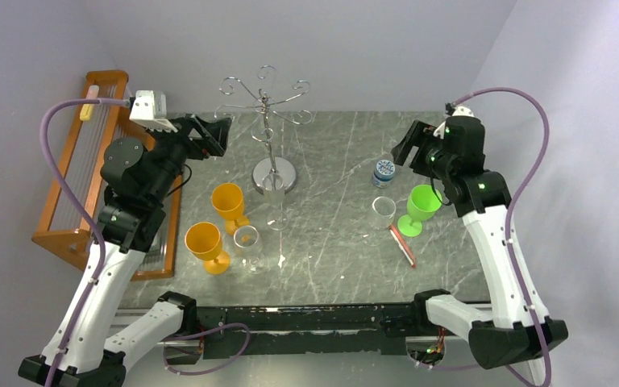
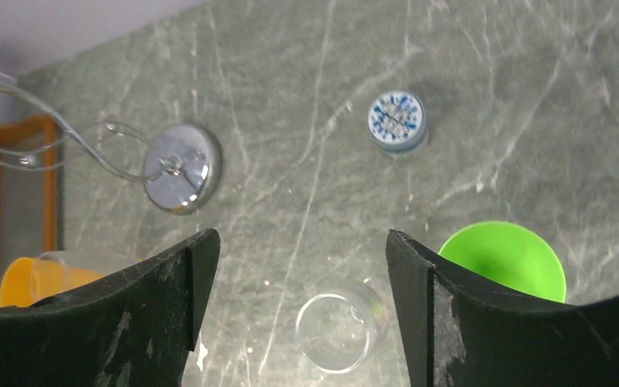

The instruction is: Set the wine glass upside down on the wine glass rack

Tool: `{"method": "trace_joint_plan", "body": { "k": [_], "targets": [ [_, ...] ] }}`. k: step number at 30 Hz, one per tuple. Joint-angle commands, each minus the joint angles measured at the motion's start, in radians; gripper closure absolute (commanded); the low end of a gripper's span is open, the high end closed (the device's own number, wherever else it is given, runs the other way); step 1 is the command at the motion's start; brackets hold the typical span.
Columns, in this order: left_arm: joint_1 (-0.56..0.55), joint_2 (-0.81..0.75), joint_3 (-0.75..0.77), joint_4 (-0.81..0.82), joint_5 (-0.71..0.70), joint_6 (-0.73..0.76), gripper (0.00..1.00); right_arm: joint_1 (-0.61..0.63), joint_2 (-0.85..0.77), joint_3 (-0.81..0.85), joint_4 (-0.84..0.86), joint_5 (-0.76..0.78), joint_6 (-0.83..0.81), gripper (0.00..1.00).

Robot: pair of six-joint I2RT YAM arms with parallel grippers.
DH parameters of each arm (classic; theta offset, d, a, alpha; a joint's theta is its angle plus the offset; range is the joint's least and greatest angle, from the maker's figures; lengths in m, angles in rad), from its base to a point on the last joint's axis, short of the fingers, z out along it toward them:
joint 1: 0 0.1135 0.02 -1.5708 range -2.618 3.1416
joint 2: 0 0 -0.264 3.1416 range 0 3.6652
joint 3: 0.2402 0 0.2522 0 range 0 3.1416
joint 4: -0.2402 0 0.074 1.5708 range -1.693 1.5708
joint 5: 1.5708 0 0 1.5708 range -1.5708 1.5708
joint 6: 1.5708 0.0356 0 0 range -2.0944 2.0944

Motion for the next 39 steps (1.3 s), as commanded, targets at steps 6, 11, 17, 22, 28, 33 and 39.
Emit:
{"method": "trace_joint_plan", "body": {
  "k": [6,11,17,22,28,33,39],
  "targets": [
    [0.007,0.014,-0.016,-0.015,0.068,-0.077,0.16,0.047,0.101,0.018,-0.202,-0.041,-0.002,0.40],
    [0.007,0.013,-0.032,-0.007,0.058,-0.103,0.16,0.183,0.102,-0.043,-0.265,-0.014,0.049,0.41],
    [0.007,0.062,0.002,-0.028,0.070,-0.121,0.03,0.289,0.132,-0.096,-0.330,0.134,0.142,0.55],
    [0.007,0.070,-0.009,-0.005,0.062,-0.134,0.03,0.292,0.164,-0.111,-0.296,0.137,0.118,0.54],
    [0.007,0.076,0.025,0.031,0.051,-0.147,0.03,0.298,0.214,-0.157,-0.201,0.072,0.099,0.62],
    [0.006,0.096,0.104,0.014,0.057,-0.152,0.03,0.305,0.224,-0.157,-0.162,0.061,0.079,0.83],
    [0.008,0.118,0.159,-0.025,0.077,-0.201,0.03,0.305,0.210,-0.083,-0.148,0.013,0.061,1.00]
  ]
}}
